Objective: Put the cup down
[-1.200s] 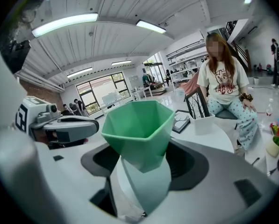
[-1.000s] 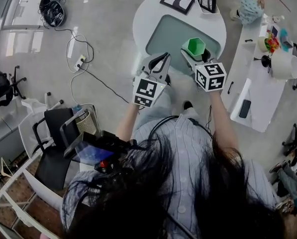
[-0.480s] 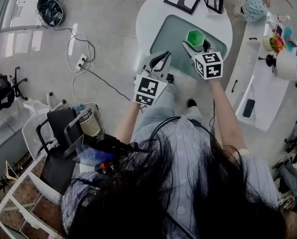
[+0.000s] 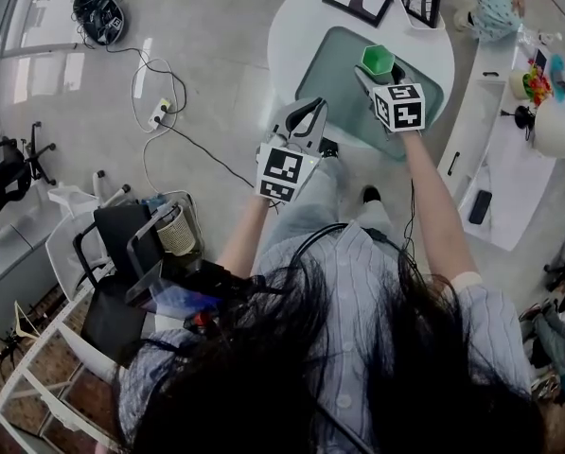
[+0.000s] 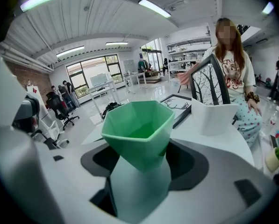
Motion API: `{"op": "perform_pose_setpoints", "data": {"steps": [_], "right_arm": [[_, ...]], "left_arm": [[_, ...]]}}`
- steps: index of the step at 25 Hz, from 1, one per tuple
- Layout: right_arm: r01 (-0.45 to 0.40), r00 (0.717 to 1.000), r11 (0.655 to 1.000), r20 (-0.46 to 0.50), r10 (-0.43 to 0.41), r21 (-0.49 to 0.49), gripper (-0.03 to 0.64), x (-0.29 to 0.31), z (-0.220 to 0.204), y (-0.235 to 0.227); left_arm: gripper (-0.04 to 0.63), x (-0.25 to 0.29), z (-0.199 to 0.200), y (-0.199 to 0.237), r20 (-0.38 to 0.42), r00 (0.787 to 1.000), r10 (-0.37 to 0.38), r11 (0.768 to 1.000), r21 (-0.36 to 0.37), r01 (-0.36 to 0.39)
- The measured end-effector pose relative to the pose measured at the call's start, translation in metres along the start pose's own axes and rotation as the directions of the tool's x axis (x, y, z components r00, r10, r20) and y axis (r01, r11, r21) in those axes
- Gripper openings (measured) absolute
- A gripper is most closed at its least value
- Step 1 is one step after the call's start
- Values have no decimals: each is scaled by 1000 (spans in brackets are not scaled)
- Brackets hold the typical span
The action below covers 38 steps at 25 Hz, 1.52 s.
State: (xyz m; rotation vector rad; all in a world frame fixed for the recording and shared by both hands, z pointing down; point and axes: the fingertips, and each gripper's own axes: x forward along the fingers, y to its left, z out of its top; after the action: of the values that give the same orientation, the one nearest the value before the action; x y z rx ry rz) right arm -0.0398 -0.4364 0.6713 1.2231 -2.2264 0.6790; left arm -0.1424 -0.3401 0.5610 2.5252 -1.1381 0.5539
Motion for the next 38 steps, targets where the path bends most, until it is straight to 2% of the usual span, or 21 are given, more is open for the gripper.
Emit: {"op": "perform_pose_setpoints", "data": {"steps": [16,25,32,38], "right_arm": [[-8,999,999,-37,6,-52,319,26,-15,-12],[-24,999,1000,-28,23,-14,319,31,-13,-12],[-12,998,1000,-56,12,-1,321,34,-18,-12],[2,998,999,-57,1,48,321,29,-25,-14]], "left_arm": [[26,0,-11,7,-18,1000,17,1000,-5,-17],[26,0,-9,13,-20,999,34,999,-12,-34],[26,-1,-12,17,-24,999,49,999,-15,-49],[26,-3,-11,19,-21,998,62,998,-13,-63]]}}
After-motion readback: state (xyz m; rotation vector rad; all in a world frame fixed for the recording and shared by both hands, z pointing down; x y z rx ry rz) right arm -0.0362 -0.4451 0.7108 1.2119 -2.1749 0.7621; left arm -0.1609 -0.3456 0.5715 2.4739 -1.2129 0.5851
